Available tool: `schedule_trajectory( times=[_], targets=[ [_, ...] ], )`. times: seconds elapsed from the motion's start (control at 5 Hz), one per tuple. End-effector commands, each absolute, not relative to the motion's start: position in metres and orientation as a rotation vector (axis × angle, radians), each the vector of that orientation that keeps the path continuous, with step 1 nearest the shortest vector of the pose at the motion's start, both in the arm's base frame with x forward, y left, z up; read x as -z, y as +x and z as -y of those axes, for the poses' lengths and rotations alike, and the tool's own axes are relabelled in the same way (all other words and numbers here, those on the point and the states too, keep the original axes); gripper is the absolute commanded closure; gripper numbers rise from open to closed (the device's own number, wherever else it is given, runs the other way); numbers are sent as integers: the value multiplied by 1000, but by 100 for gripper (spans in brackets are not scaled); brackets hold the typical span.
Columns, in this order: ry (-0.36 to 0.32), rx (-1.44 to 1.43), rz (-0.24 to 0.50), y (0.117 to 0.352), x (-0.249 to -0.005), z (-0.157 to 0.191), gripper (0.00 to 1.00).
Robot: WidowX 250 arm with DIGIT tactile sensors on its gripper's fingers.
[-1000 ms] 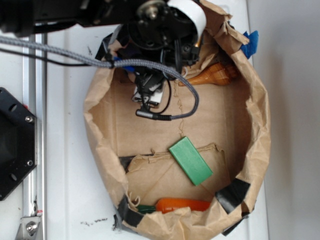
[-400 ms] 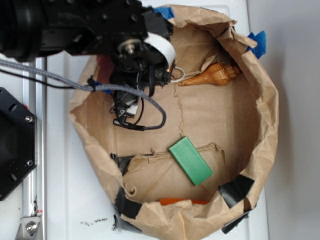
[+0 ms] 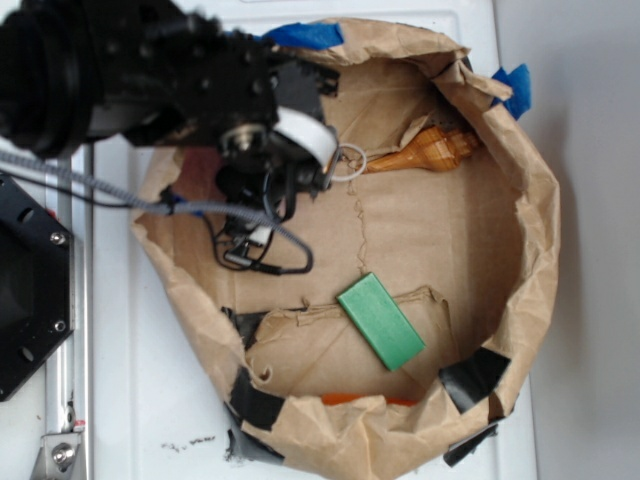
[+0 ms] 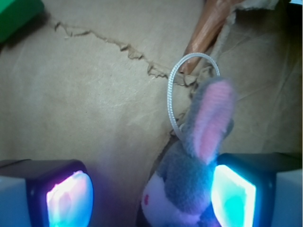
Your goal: Grab the gray animal.
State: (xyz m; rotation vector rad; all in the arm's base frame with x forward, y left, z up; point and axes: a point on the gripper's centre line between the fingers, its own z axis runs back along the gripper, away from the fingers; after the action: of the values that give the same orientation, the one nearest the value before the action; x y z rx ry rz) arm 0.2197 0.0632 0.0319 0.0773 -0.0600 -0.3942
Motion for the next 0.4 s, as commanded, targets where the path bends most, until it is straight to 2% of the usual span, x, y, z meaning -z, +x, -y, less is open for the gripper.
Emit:
schedule_trajectory(
  times=[0.0,0.2],
  targets=[
    [79,420,12,211,-20,-56,0],
    [79,400,10,211,-19,-56,47]
  ],
)
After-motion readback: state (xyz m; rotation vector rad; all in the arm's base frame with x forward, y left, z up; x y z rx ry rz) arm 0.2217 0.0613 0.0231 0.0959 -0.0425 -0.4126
